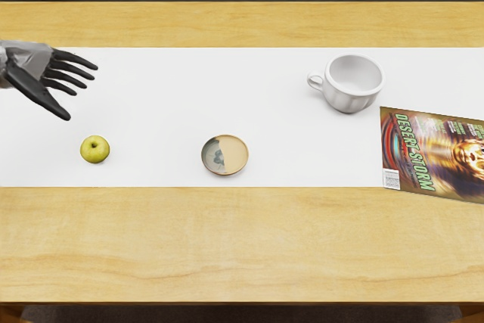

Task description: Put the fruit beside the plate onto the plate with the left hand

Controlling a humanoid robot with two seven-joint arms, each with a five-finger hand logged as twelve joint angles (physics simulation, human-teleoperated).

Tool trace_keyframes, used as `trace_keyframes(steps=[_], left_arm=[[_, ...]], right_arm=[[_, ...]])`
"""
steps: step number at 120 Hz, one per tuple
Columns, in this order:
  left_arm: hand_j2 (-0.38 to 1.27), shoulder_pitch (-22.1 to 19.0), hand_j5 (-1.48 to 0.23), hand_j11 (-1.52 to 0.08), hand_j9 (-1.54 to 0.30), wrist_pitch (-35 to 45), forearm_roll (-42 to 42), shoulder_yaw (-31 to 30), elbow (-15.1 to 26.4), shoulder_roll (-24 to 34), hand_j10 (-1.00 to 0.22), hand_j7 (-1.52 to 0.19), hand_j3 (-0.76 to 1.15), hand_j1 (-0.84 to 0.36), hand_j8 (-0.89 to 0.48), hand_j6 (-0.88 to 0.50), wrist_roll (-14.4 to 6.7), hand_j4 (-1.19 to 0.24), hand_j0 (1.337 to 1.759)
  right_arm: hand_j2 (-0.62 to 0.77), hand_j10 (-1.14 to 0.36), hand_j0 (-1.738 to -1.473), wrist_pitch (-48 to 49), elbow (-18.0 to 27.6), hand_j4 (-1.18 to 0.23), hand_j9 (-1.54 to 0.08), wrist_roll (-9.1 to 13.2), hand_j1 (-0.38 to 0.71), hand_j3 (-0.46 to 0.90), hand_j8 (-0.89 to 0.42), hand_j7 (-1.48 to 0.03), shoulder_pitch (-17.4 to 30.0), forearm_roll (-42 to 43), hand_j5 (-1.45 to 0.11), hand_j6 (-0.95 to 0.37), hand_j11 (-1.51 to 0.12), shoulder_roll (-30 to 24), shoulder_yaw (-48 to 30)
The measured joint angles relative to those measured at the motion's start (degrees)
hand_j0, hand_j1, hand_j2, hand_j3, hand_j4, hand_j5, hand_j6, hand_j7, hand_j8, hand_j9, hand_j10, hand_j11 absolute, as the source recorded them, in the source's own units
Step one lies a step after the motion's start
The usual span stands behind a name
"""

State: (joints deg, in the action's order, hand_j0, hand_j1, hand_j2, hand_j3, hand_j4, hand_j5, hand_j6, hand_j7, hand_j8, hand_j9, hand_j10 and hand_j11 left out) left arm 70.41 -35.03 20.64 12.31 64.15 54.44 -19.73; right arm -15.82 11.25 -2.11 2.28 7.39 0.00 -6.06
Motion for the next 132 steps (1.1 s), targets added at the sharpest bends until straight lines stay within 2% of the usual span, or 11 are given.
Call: trace_keyframes(steps=[12, 18, 26, 31, 46, 53, 72, 85, 101, 126, 132], left_arm=[[0.05, -0.32, -0.33, -0.33, -0.33, 0.41, 5.54, -0.82, 7.12, 0.22, -0.25, -0.33, 0.00, 0.05, -0.25, -0.25, -2.01, -0.25, 1.658], [0.05, 1.23, -0.33, -0.33, -0.33, 3.87, 8.01, -3.02, 10.95, 2.49, -0.25, -0.33, 0.00, 0.05, -0.25, -0.25, -2.50, -0.25, 1.658], [0.05, 7.25, -0.33, -0.33, -0.33, 11.06, 9.99, -8.33, 15.95, 4.37, -0.25, -0.33, 0.00, 0.05, -0.25, -0.25, -2.88, -0.25, 1.658], [0.05, 12.50, -0.33, -0.33, -0.33, 16.11, 10.72, -13.43, 18.58, 4.44, -0.25, -0.33, 0.00, 0.05, -0.25, -0.25, -2.99, -0.25, 1.658], [0.05, 22.87, -0.33, -0.33, -0.33, 29.12, 11.74, -28.95, 24.84, 3.61, -0.25, -0.33, 0.00, 0.05, -0.26, -0.26, -3.08, -0.25, 1.658], [0.05, 30.46, -0.33, -0.33, -0.33, 35.81, 11.93, -38.62, 27.47, -0.38, -0.25, -0.33, 0.00, 0.05, -0.25, -0.26, -3.11, -0.25, 1.658], [0.05, 41.88, -0.33, -0.33, -0.33, 47.69, 9.46, -60.05, 31.10, -11.66, -0.25, -0.33, 0.00, 0.05, -0.25, -0.25, -3.22, -0.25, 1.658], [0.05, 45.40, -0.33, -0.33, -0.33, 51.38, 5.14, -68.31, 32.60, -14.46, -0.25, -0.33, 0.00, 0.05, -0.25, -0.25, -3.27, -0.25, 1.658], [0.05, 49.26, -0.33, -0.33, -0.33, 49.48, -1.41, -72.20, 33.34, -15.26, -0.25, -0.33, 0.00, 0.05, -0.25, -0.25, -3.30, -0.25, 1.658], [0.05, 48.80, -0.33, -0.33, -0.33, 48.89, -3.41, -73.25, 33.55, -20.53, -0.26, -0.33, 0.00, 0.04, -0.26, -0.26, -3.40, -0.26, 1.658], [0.05, 47.32, -0.33, -0.33, -0.33, 50.20, -2.56, -73.24, 33.56, -22.31, -0.26, -0.33, 0.00, 0.04, -0.26, -0.26, -4.09, -0.26, 1.658]], right_arm=[[-0.01, -0.04, -1.658, 0.00, 0.00, -0.04, -0.05, 0.00, -0.31, 0.00, -0.04, -0.05, 0.00, 0.00, -0.05, -0.04, -0.05, 0.00, 0.00], [-0.01, -0.04, -1.658, 0.00, 0.00, -0.04, -0.05, 0.00, -0.31, 0.00, -0.04, -0.05, 0.00, -0.01, -0.05, -0.04, -0.05, 0.00, 0.00], [-0.01, -0.04, -1.658, 0.00, 0.00, -0.04, -0.05, 0.00, -0.31, 0.00, -0.04, -0.05, 0.00, 0.00, -0.05, -0.04, -0.05, 0.00, 0.00], [-0.01, -0.04, -1.658, 0.00, 0.00, -0.04, -0.05, 0.00, -0.31, 0.00, -0.04, -0.05, 0.00, 0.00, -0.05, -0.04, -0.05, 0.00, 0.00], [-0.01, -0.04, -1.658, 0.00, 0.00, -0.04, -0.05, 0.00, -0.31, 0.00, -0.04, -0.05, 0.00, 0.00, -0.05, -0.04, -0.05, 0.00, 0.00], [-0.01, -0.04, -1.658, 0.00, 0.00, -0.04, -0.05, 0.00, -0.31, 0.00, -0.04, -0.05, 0.00, 0.00, -0.05, -0.04, -0.05, 0.00, 0.00], [-0.01, -0.04, -1.658, 0.00, 0.00, -0.04, -0.05, 0.00, -0.31, 0.00, -0.04, -0.05, 0.00, -0.01, -0.05, -0.04, -0.05, 0.00, 0.00], [-0.01, -0.04, -1.658, 0.00, 0.00, -0.04, -0.05, 0.00, -0.31, 0.00, -0.04, -0.05, 0.00, -0.01, -0.05, -0.04, -0.05, 0.00, 0.00], [-0.01, -0.04, -1.658, 0.00, 0.00, -0.04, -0.05, 0.00, -0.31, 0.00, -0.04, -0.05, 0.00, 0.00, -0.05, -0.04, -0.05, 0.00, 0.00], [-0.01, -0.04, -1.658, 0.00, 0.00, -0.04, -0.05, 0.00, -0.31, 0.00, -0.04, -0.05, 0.00, -0.01, -0.05, -0.04, -0.05, 0.00, 0.00], [-0.01, -0.04, -1.658, 0.00, 0.00, -0.04, -0.05, 0.00, -0.31, 0.00, -0.04, -0.05, 0.00, -0.01, -0.05, -0.04, -0.05, 0.00, 0.00]])
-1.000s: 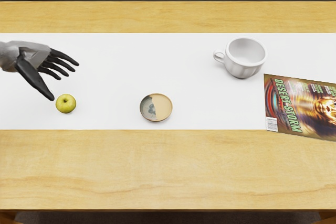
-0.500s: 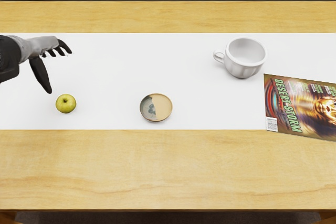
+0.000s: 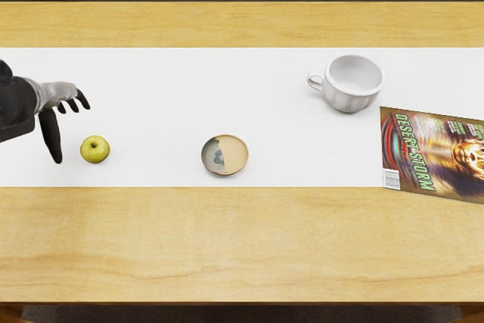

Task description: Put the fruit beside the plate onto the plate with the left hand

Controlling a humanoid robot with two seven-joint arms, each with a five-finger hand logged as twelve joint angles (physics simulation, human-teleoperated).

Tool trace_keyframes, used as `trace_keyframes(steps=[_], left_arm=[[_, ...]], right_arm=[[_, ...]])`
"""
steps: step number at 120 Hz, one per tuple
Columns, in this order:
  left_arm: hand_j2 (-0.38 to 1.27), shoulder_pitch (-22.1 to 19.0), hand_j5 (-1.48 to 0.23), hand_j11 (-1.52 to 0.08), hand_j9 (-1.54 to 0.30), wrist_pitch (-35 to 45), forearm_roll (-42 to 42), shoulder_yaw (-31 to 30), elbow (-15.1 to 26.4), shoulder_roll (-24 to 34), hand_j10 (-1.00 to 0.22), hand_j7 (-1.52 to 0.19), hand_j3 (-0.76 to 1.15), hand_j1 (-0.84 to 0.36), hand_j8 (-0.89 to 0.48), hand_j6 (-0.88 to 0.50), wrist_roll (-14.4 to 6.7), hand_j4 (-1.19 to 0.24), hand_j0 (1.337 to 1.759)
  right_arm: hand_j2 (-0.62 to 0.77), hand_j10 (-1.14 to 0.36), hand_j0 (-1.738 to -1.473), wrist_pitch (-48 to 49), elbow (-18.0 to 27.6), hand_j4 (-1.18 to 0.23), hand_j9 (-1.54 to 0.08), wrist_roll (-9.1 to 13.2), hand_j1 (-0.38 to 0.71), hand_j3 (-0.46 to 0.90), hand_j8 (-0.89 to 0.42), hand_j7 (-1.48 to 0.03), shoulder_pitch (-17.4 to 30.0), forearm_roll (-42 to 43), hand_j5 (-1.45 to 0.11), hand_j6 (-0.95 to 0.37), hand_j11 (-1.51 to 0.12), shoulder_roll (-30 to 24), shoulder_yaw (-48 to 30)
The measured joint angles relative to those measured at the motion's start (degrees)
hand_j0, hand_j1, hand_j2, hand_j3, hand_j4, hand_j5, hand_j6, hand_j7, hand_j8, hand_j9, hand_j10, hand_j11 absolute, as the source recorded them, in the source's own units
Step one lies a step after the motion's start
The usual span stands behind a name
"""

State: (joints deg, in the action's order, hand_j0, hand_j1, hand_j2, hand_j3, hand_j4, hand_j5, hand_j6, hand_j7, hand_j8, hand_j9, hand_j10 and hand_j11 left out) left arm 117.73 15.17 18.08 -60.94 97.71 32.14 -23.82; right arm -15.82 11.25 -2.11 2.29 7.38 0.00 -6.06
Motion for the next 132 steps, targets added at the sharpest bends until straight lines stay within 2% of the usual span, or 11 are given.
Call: trace_keyframes(steps=[24, 39, 82, 132], left_arm=[[0.05, -4.74, -0.33, -0.33, -0.33, 7.54, 6.67, 0.01, -0.29, -5.58, -0.26, -0.33, 0.00, 0.04, -0.26, -0.26, -3.57, -0.26, 1.658], [0.05, -7.14, -0.33, -0.33, -0.33, 10.29, 8.84, 0.28, -1.61, -8.94, -0.26, -0.33, 0.00, 0.04, -0.26, -0.26, -4.69, -0.26, 1.658], [0.05, -11.52, -0.33, -0.33, -0.33, 12.88, 9.68, 1.67, -6.90, -11.69, -0.26, -0.33, 0.00, 0.04, -0.26, -0.26, -5.09, -0.26, 1.658], [0.05, -14.37, -0.33, -0.33, -0.33, 12.74, 9.76, 2.88, -7.81, -13.68, -0.25, -0.33, 0.00, 0.04, -0.25, -0.26, -5.06, -0.25, 1.658]], right_arm=[[-0.01, -0.04, -1.658, 0.00, 0.00, -0.04, -0.05, 0.00, -0.31, 0.00, -0.04, -0.05, 0.00, 0.00, -0.05, -0.04, -0.05, 0.00, 0.00], [-0.01, -0.04, -1.658, 0.00, 0.00, -0.04, -0.05, 0.00, -0.31, 0.00, -0.04, -0.05, 0.00, 0.00, -0.05, -0.04, -0.05, 0.00, 0.00], [-0.01, -0.04, -1.658, 0.00, 0.00, -0.04, -0.05, 0.00, -0.31, 0.00, -0.04, -0.05, 0.00, 0.00, -0.05, -0.04, -0.05, 0.00, 0.01], [-0.01, -0.04, -1.658, 0.00, 0.00, -0.04, -0.05, 0.00, -0.31, 0.00, -0.04, -0.05, 0.00, 0.00, -0.05, -0.04, -0.05, 0.00, 0.00]])
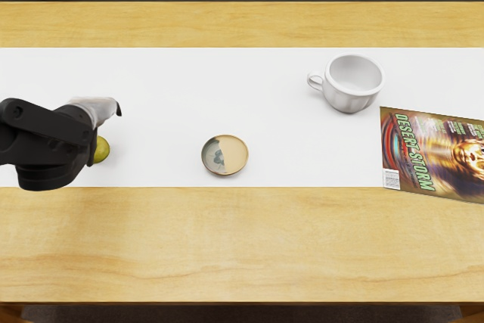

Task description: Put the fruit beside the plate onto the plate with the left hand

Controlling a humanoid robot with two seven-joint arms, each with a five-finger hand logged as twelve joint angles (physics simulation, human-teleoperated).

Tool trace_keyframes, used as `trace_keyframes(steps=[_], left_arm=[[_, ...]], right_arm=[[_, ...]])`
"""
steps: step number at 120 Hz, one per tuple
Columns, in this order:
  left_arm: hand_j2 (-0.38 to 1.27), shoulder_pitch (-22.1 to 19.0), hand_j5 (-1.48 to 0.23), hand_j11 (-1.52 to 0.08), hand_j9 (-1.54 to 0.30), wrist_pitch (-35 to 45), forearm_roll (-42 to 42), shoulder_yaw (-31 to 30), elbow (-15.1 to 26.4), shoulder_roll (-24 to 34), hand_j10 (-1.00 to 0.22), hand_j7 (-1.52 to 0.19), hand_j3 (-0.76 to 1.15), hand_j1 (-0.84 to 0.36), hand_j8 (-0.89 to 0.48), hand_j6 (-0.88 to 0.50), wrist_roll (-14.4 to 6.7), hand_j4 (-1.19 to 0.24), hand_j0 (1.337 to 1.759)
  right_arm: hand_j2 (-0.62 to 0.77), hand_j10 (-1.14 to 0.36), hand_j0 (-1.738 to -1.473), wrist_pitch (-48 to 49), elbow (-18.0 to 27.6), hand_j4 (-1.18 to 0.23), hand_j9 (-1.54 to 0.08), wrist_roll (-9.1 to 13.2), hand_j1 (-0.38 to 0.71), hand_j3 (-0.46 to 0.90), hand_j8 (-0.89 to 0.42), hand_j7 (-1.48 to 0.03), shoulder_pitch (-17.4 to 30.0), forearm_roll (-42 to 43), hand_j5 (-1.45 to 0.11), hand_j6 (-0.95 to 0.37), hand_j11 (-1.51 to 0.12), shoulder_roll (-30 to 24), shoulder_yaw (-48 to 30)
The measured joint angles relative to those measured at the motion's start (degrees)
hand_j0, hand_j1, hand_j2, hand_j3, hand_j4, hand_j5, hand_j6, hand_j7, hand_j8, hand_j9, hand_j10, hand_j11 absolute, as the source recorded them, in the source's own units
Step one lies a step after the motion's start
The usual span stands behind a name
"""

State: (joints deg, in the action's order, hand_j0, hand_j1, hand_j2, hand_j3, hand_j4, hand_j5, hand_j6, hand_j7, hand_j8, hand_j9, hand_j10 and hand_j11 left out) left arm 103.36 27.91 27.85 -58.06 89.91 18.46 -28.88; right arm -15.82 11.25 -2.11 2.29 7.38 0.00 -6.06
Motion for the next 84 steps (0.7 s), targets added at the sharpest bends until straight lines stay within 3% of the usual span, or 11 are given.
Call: trace_keyframes(steps=[26, 84], left_arm=[[0.05, -1.22, -0.33, -0.33, -0.33, 0.08, -0.46, -0.08, -0.71, -1.36, -0.25, -0.33, 0.00, 0.05, -0.25, -0.25, 0.35, -0.25, 1.658], [0.05, -4.19, -0.33, -0.33, -0.33, 0.05, -0.61, -1.25, -6.41, -4.76, -0.25, -0.33, 0.00, 0.04, -0.25, -0.26, 0.37, -0.25, 1.658]], right_arm=[[-0.01, -0.04, -1.658, 0.00, 0.00, -0.04, -0.05, 0.00, -0.31, 0.00, -0.04, -0.05, 0.00, 0.00, -0.05, -0.04, -0.05, 0.00, 0.00], [-0.01, -0.04, -1.658, 0.00, 0.00, -0.04, -0.05, 0.00, -0.31, 0.00, -0.04, -0.05, 0.00, 0.00, -0.05, -0.04, -0.05, 0.00, 0.00]])
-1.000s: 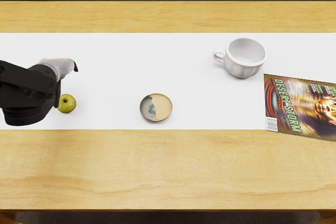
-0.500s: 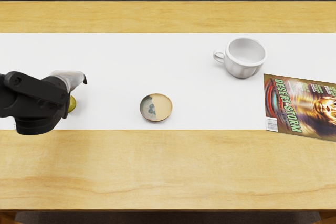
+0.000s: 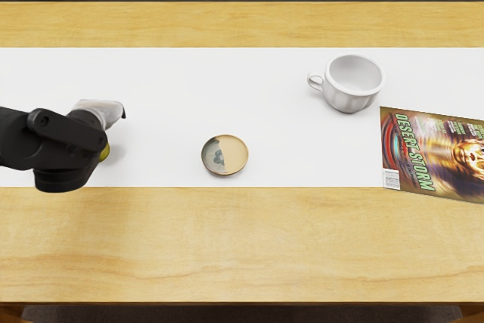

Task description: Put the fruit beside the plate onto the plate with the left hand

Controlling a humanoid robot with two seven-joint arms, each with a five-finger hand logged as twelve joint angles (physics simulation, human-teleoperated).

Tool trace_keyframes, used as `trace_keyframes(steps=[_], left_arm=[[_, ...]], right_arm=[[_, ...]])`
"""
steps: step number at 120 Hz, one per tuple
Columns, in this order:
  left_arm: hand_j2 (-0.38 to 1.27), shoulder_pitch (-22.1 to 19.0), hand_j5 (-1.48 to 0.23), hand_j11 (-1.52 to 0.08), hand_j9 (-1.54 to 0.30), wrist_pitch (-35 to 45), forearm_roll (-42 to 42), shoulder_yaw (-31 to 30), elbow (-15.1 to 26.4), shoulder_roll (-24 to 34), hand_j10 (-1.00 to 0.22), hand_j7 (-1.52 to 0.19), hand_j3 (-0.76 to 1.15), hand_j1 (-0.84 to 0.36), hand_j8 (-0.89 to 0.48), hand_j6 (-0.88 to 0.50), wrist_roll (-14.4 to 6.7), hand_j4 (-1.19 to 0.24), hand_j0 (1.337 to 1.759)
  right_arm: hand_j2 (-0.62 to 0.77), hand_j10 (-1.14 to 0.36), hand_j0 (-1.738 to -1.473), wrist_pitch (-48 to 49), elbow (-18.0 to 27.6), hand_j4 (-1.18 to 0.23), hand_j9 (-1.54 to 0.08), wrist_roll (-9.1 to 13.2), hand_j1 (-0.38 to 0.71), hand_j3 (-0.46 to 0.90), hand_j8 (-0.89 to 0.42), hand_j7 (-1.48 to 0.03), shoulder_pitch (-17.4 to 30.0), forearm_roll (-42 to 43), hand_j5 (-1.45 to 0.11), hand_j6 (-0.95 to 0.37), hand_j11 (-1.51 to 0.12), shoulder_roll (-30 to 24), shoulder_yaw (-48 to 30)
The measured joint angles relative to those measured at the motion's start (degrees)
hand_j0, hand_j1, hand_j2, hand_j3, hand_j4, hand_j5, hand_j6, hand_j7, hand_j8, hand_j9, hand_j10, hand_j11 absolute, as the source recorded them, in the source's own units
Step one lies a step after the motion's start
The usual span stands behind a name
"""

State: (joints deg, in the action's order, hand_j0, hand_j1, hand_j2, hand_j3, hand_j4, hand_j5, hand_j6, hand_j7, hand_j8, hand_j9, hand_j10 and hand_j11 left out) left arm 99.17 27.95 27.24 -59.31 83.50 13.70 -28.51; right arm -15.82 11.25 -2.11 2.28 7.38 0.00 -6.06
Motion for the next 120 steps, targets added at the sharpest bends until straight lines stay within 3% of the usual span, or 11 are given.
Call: trace_keyframes(steps=[48, 120], left_arm=[[0.05, -1.09, -0.33, -0.33, -0.33, -1.05, -0.31, -0.44, -0.77, -1.01, -0.26, -0.33, 0.00, 0.04, -0.26, -0.26, -0.37, -0.26, 1.658], [0.09, -3.07, -0.46, -0.46, -0.46, 2.72, 0.30, -1.70, -2.43, -2.19, -0.35, -0.46, 0.00, -0.07, -0.35, -0.35, -0.78, -0.35, 1.658]], right_arm=[[-0.01, -0.04, -1.658, 0.00, 0.00, -0.04, -0.05, 0.00, -0.31, 0.00, -0.04, -0.05, 0.00, 0.00, -0.05, -0.04, -0.05, 0.00, 0.00], [-0.01, -0.04, -1.658, 0.00, 0.00, -0.04, -0.05, 0.00, -0.31, 0.00, -0.04, -0.05, 0.00, 0.00, -0.05, -0.04, -0.05, 0.00, 0.00]])
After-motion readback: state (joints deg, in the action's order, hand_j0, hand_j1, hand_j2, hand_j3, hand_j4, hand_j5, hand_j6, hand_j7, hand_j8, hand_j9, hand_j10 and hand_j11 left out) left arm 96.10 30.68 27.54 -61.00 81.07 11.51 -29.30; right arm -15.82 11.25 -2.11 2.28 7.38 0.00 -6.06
